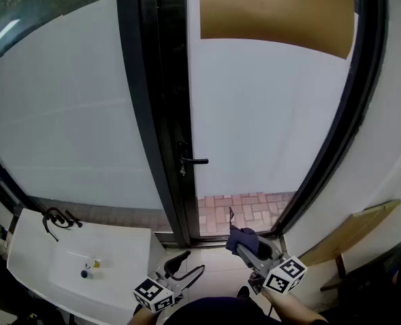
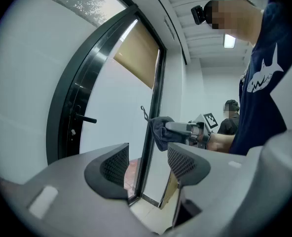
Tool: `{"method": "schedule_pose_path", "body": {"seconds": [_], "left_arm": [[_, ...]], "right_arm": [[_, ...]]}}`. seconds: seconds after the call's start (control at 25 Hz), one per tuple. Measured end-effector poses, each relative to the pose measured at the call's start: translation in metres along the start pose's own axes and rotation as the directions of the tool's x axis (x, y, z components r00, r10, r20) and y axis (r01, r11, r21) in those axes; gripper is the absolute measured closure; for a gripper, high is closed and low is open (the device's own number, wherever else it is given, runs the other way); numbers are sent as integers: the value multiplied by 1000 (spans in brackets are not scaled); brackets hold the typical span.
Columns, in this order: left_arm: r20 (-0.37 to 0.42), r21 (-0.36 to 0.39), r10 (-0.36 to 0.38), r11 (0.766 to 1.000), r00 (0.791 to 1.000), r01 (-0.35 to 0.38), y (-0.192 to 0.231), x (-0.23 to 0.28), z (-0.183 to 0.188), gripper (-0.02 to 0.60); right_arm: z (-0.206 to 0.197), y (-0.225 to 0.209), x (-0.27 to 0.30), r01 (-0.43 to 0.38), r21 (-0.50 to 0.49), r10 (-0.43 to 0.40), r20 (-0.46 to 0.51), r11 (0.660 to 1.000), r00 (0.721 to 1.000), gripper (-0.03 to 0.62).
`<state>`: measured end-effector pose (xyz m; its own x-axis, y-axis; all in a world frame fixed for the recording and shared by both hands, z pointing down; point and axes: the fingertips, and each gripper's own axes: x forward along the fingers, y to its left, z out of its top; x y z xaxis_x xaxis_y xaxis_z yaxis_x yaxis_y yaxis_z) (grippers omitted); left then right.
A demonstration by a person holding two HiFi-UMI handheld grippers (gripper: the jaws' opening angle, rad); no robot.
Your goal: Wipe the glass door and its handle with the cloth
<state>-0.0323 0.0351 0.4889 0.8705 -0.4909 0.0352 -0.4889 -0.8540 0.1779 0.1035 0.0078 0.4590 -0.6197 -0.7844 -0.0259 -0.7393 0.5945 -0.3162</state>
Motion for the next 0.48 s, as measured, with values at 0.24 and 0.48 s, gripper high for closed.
{"method": "schedule_pose_path", "body": {"seconds": [0.24,0.48], "left_arm": [[7,6,29,1000,1000,-29,12,19,13,339],[2,16,73,997,997,-73,33,42,20,339]], "right_arm": [[32,-19,20,-29,-83,30,12,996,999,437],[69,-48,58,-79,-220,82,5,972,997,437]]}}
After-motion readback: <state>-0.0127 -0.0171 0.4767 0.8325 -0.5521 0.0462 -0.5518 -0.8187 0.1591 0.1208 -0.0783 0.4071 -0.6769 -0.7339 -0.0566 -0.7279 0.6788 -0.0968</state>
